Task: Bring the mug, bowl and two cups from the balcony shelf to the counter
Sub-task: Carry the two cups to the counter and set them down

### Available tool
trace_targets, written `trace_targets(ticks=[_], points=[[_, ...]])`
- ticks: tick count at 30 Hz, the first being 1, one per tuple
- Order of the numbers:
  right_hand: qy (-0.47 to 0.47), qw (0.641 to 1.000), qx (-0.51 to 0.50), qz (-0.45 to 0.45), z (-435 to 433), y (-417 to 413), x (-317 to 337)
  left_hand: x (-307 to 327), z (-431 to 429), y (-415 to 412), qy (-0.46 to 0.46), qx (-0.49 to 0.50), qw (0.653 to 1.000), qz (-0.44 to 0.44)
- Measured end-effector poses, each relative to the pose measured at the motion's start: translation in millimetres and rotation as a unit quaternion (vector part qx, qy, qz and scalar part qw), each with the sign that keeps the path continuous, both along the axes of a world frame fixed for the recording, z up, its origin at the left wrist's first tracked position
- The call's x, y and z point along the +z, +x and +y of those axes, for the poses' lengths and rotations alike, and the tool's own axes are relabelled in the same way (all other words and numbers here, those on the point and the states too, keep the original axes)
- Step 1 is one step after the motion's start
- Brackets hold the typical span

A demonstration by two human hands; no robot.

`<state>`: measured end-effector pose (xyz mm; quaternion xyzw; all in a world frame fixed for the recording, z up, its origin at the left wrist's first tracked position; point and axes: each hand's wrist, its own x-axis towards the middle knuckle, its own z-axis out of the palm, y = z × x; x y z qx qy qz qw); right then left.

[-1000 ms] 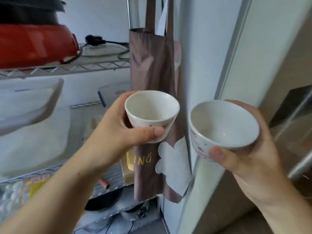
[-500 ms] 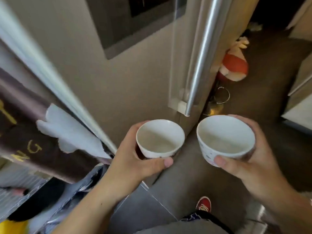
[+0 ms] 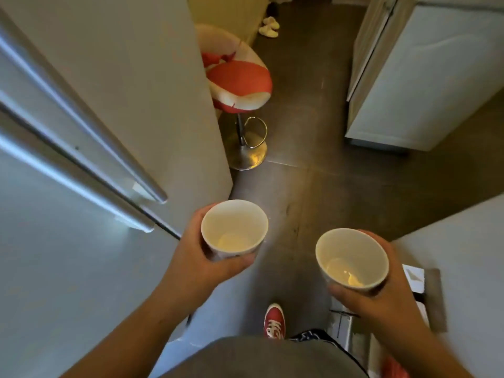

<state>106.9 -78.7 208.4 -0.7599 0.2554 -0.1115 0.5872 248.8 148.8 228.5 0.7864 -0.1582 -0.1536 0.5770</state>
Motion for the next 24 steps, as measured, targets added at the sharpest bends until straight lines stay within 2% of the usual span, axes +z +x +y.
trace_targets(ticks=[6,12,19,24], points=[[0.004,0.999,-0.05,0.002,-62.4,35.8,-13.5,-9.0,-55.7,43.3,0.038,-0.023,0.999,-0.014],[0.004,0.998,-0.067,-0.018,-103.6,108.9,-25.1,-17.4,-94.8,102.1,0.051,-0.033,0.998,0.01],[-0.002,0.994,-0.112,-0.02,-162.5,209.4,-38.7,-43.3,-169.1,217.9,0.056,-0.083,0.995,-0.003],[-0.015,0.985,-0.173,0.002,-207.6,244.2,-37.2,-47.7,-240.4,297.0,0.036,-0.118,0.992,0.009]])
